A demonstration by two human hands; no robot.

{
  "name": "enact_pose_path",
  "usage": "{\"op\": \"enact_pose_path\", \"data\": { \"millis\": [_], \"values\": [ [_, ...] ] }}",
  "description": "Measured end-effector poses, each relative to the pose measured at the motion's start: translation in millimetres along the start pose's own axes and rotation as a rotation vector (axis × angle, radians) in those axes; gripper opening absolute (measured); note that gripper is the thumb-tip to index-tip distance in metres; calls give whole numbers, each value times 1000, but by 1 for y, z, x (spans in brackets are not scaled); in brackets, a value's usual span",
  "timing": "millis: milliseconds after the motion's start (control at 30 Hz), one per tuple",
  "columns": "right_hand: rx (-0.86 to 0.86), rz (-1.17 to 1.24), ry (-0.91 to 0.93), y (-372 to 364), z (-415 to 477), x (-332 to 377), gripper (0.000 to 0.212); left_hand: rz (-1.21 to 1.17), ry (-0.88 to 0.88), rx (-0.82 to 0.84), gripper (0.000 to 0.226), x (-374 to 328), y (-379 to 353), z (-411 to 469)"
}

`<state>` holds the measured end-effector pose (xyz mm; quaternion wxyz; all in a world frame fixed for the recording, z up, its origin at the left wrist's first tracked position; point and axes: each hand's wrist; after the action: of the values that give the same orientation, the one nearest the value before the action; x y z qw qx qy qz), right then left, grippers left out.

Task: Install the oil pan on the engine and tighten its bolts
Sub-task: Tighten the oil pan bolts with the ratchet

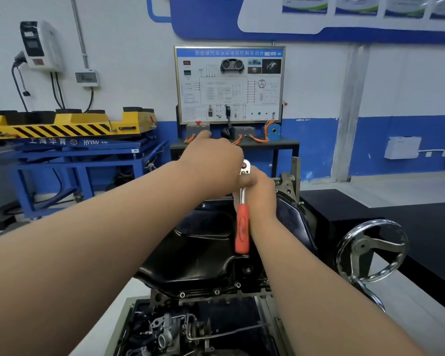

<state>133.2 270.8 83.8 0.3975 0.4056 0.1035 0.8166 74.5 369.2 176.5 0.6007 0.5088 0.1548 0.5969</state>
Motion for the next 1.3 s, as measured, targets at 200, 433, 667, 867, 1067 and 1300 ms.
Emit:
{"op": "enact_pose_path", "data": {
  "millis": [200,433,667,867,1067,1300],
  "values": [
    [17,161,48,2,-7,6,10,100,-62,-41,10,-1,5,-2],
    [-27,129,13,2,-6,6,21,131,-67,-105,18,4,1,-9],
    [5,91,-13,5,-5,8,13,83,43,-65,19,-11,1,-5],
    [29,91,66,2,-5,6,15,260,-95,-103,33,0,3,-1],
    [5,22,39,2,-5,9,17,167,-22,-79,29,5,2,-1],
    [-12,105,-16,3,-5,9,10,128,-76,-61,11,-2,6,0]
  ]
}}
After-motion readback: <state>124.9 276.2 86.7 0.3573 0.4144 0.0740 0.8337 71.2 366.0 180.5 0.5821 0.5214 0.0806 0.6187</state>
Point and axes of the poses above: each hand's wrist, its own z-axis towards the middle knuckle, its own y-axis out of the back of the hand, x = y × z, and after that the axes turned 3 degrees about y, right-handed
